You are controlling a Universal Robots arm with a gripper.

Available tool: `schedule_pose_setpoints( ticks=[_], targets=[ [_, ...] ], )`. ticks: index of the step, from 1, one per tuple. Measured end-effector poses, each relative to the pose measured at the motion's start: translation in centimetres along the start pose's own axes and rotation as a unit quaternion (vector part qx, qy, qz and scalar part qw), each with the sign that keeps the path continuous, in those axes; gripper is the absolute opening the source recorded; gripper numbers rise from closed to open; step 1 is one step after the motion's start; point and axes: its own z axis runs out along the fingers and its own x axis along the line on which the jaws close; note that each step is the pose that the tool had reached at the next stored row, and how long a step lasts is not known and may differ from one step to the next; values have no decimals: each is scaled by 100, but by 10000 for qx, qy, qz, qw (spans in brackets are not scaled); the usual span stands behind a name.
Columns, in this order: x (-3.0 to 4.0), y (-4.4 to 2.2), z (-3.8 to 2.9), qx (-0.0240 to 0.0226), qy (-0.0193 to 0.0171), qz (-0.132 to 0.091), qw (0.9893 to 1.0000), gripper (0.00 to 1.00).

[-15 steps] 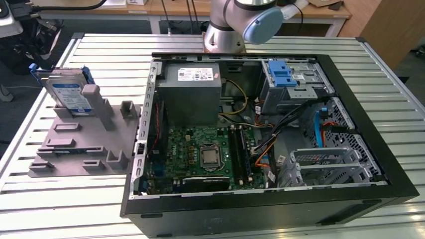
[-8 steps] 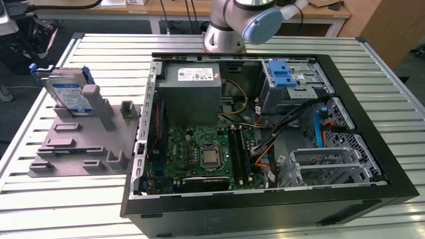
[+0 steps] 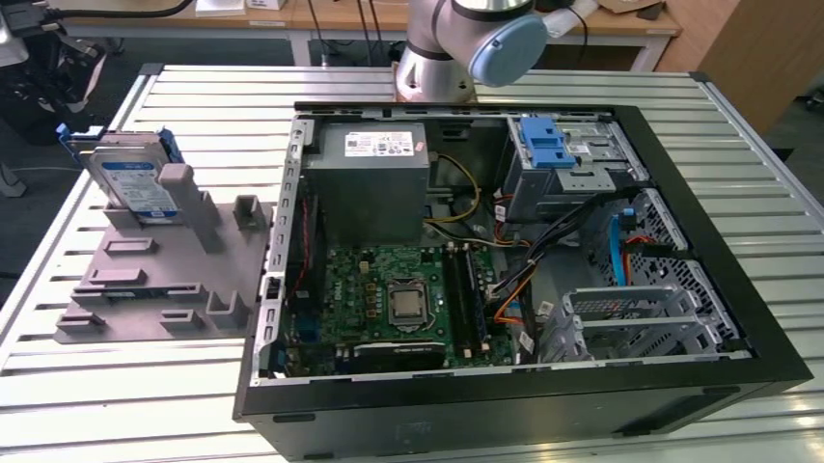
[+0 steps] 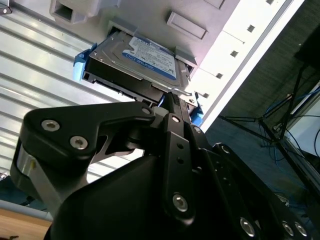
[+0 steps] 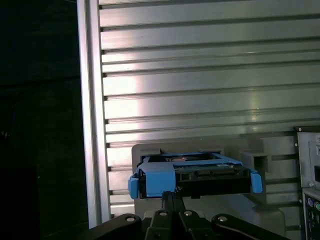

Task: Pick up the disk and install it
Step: 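Reach for the disk, then pick up the disk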

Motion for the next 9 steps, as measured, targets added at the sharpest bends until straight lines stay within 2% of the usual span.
schedule_pose_setpoints(
  ticks=[9],
  targets=[
    [10,-1,0,0,0,0,10000,11]
  ],
)
